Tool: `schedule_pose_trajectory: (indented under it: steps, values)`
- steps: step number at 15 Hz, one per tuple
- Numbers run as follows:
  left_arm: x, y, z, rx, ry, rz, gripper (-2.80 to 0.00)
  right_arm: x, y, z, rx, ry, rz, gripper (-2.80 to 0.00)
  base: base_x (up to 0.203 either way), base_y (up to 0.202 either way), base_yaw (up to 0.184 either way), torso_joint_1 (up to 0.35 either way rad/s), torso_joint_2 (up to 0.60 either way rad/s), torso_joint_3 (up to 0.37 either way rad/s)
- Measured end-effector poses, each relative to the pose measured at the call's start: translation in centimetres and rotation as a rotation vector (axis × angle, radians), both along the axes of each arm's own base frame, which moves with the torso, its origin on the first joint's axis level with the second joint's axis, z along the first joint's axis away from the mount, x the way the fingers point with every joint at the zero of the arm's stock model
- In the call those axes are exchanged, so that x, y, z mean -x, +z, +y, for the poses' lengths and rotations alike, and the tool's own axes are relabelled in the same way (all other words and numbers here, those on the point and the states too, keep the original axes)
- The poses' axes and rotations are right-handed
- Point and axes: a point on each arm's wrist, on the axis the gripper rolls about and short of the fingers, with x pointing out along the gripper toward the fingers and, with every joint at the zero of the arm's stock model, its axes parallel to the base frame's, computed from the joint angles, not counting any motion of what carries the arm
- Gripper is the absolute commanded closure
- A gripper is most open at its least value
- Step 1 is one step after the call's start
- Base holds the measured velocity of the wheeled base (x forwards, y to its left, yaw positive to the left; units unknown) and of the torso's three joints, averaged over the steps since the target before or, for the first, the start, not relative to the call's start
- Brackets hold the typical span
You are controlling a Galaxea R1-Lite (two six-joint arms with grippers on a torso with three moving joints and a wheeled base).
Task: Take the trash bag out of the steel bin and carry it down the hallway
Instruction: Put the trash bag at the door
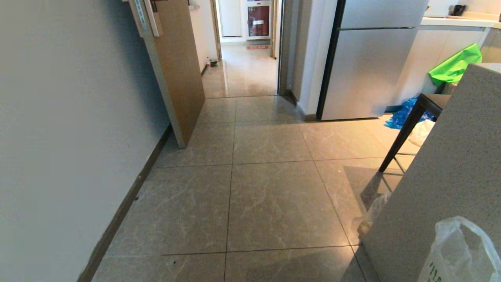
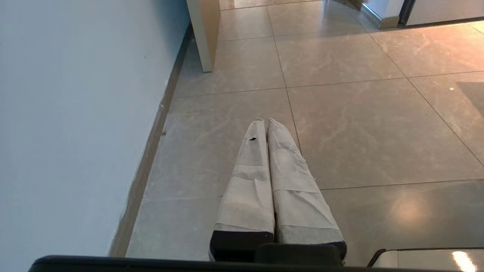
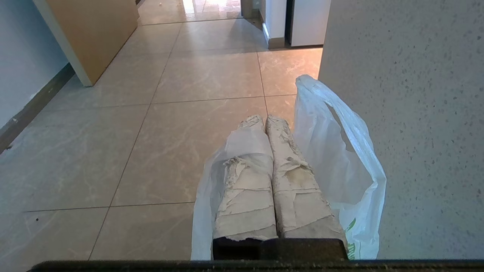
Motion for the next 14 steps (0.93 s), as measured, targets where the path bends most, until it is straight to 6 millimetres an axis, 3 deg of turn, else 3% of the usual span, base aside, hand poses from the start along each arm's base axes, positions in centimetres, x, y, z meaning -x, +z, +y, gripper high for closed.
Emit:
schedule_pose_trajectory:
  steps: [3,14]
  values:
    - [0.00,0.00,0.00,0.010,0.000,0.000,0.00,0.00,0.00,0.00,0.000,-0.002,0.000,0.00,0.038,0.000,0.000,0.001,0.00,0.002]
    - [0.00,0.00,0.01,0.042,0.005,0.000,0.00,0.00,-0.01,0.00,0.000,0.000,0.001,0.00,0.189,0.000,0.001,0.002,0.00,0.002]
